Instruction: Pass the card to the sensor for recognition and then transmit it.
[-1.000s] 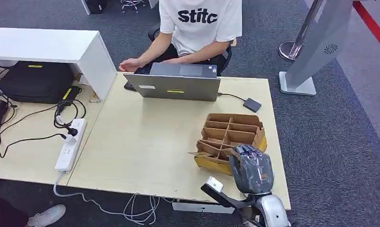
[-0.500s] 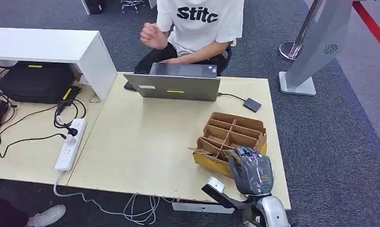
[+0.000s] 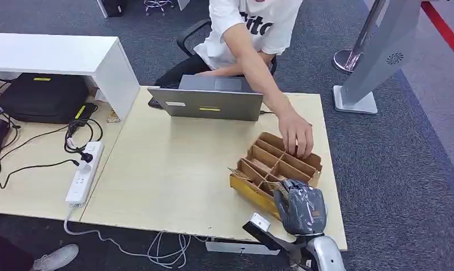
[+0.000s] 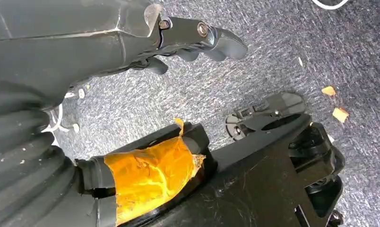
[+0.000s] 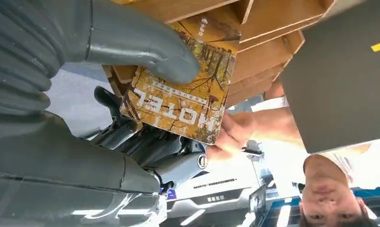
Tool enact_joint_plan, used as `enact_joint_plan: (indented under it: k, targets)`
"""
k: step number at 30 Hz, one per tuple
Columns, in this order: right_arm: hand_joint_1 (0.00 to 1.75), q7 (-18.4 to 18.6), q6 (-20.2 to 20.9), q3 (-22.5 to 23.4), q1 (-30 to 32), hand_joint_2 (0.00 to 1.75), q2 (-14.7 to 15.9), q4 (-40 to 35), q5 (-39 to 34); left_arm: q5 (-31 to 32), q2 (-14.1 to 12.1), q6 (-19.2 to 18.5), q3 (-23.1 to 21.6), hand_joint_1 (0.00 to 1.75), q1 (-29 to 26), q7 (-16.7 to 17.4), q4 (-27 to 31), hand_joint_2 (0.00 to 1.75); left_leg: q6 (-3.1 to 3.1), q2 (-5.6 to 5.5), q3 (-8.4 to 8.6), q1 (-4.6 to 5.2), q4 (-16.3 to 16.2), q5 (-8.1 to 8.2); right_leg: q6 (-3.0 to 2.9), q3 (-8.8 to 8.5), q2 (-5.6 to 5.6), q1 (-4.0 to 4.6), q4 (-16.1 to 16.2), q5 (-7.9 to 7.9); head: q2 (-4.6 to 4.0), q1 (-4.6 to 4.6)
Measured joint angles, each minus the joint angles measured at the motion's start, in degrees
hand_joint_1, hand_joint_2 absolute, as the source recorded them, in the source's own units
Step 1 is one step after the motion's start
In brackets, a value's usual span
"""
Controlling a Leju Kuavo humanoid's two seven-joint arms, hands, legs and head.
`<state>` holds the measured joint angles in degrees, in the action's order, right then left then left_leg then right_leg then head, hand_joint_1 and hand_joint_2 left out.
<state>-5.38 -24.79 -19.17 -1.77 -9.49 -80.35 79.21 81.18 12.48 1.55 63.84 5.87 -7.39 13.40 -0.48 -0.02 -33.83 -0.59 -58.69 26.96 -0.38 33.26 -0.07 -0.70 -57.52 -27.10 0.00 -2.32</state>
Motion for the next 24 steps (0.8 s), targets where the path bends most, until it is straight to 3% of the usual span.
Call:
enact_joint_plan:
  k: [24]
  targets:
    - [1.52,-0.50,-0.76,0.94,-0.08,1.75,0.00,0.79,-0.02,0.15,-0.04,-1.03,0.00,0.00,0.08,0.04,0.00,1.75,0.00,0.00,0.00,0.00,0.00,0.03,0.02,-0.01,0.00,0.00,0.00,-0.06,0.00,0.02]
